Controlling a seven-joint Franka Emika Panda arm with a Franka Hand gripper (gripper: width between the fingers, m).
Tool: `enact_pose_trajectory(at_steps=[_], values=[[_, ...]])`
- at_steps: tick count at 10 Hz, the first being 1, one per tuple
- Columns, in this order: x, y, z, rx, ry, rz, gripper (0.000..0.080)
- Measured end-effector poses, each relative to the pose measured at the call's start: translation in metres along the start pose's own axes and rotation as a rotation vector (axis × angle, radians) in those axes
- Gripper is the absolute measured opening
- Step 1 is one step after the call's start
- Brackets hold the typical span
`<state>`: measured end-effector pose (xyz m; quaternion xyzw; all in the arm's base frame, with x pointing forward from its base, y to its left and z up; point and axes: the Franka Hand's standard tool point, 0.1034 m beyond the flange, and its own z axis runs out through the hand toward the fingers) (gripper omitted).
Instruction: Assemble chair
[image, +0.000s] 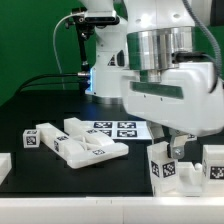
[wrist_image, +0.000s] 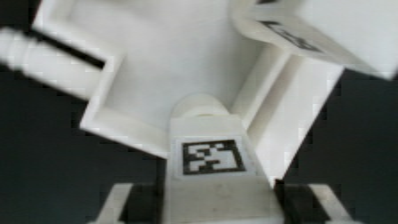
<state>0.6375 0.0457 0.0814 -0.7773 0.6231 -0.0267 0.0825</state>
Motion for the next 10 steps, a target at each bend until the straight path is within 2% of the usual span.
enact_pose_trajectory(at_steps=[2,5,7,9,10], values=[[0.0009,-0.0017,-0.0002,0.027,-0.016,0.212,0.0284],[0.0013,-0.002,-0.0002,0.031,-0.011,0.185,0.0284],[-0.0015,-0.0012,-0.0005,-0.011,0.004,-0.081,0.0284],[0.0029,-0.0032,-0.0021,-0.023,0.015,-0.35,0.0568],[0.0033,-0.003,-0.002,-0.023,0.015,-0.408,0.0568]])
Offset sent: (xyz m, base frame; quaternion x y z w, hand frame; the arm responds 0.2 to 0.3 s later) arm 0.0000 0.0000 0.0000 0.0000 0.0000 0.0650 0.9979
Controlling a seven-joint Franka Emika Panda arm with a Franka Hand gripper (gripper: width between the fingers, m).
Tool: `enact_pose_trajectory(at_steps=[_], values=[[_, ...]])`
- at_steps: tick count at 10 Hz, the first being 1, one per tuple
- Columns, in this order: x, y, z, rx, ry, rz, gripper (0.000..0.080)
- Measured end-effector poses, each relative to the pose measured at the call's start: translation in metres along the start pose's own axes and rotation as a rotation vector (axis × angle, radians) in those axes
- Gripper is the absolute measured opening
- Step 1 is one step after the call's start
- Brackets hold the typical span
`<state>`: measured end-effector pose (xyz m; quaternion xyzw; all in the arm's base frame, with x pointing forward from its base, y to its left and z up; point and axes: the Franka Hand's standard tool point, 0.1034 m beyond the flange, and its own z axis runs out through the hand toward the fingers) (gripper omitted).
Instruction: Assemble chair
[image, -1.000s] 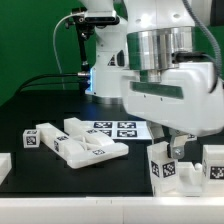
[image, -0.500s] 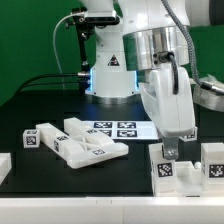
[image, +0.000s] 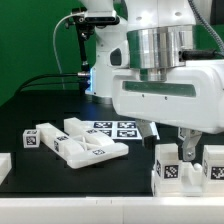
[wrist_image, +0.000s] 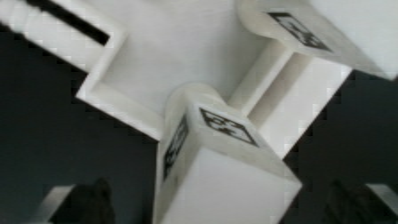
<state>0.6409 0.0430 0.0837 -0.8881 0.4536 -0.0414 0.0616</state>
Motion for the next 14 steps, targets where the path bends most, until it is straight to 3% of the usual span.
enact_pose_trajectory(at_steps=[1,2,7,9,11,12,13,14], values=[[0.0001,0.0002,0.0,0.0,0.0,-0.059,0.0633],[0.0006,0.0005,0.0,0.0,0.0,-0.137,0.0644],[-0.0016,0.0018,0.0031,-0.025,0.002,-0.757,0.0649],[-0.0001,0.0022,0.0036,-0.022,0.014,-0.728,0.0649],[0.0,0.0024,0.0037,-0.021,0.014,-0.712,0.0398],[-0.0002,0.0023,0.0037,-0.02,0.014,-0.621,0.0398],[-0.0006,0.0017,0.0037,-0.021,0.015,-0.507,0.0282],[-0.0002,0.0017,0.0033,-0.023,0.018,-0.407,0.0282]])
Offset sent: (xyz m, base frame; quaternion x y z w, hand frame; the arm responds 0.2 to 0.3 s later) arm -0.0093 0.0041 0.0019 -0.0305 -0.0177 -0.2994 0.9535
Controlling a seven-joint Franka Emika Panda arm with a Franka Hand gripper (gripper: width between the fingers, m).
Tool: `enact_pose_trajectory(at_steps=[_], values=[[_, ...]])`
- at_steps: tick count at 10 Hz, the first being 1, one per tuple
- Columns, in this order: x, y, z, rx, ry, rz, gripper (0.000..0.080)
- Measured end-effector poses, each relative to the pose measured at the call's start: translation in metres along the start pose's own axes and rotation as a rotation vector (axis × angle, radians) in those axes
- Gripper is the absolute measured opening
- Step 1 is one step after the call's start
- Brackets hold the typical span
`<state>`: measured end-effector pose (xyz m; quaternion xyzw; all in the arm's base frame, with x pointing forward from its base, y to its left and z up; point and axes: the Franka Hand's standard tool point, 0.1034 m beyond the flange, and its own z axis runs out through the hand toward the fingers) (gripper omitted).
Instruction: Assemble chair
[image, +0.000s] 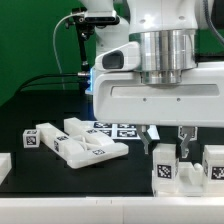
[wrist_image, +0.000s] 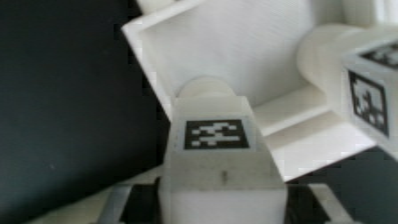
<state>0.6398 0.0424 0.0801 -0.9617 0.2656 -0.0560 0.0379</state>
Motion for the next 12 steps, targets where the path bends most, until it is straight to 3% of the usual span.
enact_pose_trajectory(at_steps=[3,6,9,11,12], values=[[0.0023,-0.0016,-0.0051,-0.001,0.014,0.5,0.0282],[0.0024,-0.0027,-0.0034,0.02,0.012,0.916,0.0282],[0.0019,-0.0022,-0.0019,0.032,0.003,1.086,0.0284],[0.002,-0.0016,-0.0014,0.03,0.005,1.004,0.0287],[0.0018,-0.0005,0.0013,0.024,0.007,0.867,0.0528]])
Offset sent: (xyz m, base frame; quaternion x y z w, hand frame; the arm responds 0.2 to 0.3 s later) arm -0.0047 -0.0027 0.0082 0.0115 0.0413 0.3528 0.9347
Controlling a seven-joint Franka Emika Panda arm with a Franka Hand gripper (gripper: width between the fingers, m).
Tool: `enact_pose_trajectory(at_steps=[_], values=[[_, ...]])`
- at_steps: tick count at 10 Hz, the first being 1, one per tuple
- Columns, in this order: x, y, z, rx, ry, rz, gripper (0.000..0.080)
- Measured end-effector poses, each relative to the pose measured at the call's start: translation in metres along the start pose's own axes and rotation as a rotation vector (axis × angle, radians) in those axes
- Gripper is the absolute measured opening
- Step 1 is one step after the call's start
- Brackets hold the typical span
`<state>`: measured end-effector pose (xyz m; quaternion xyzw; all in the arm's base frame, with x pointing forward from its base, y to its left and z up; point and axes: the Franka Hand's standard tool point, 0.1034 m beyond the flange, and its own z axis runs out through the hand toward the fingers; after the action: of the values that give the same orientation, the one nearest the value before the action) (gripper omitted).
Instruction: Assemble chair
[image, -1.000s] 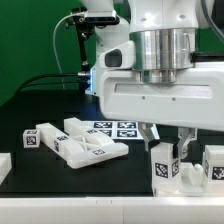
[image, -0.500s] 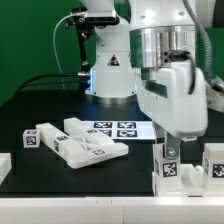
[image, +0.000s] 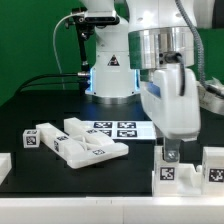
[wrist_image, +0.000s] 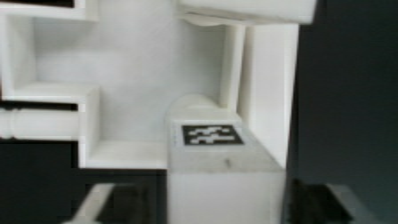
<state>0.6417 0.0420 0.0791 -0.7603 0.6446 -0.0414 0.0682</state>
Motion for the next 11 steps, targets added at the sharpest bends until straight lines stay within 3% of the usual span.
enact_pose_trajectory(at_steps=[1,2,3,6,8,11], values=[[0.0005,-0.0022,0.0022,-0.004,0.004,-0.174,0.0528],[0.004,-0.0051,0.0036,-0.006,0.004,-0.343,0.0612],[0.0061,-0.0044,0.0039,-0.007,0.005,-0.403,0.0638],[0.0068,-0.0038,0.0044,-0.013,0.007,-0.628,0.0648],[0.0049,-0.0012,0.0079,-0.047,0.019,-0.964,0.0649],[0.0052,-0.0005,0.009,-0.048,0.019,-0.96,0.062]])
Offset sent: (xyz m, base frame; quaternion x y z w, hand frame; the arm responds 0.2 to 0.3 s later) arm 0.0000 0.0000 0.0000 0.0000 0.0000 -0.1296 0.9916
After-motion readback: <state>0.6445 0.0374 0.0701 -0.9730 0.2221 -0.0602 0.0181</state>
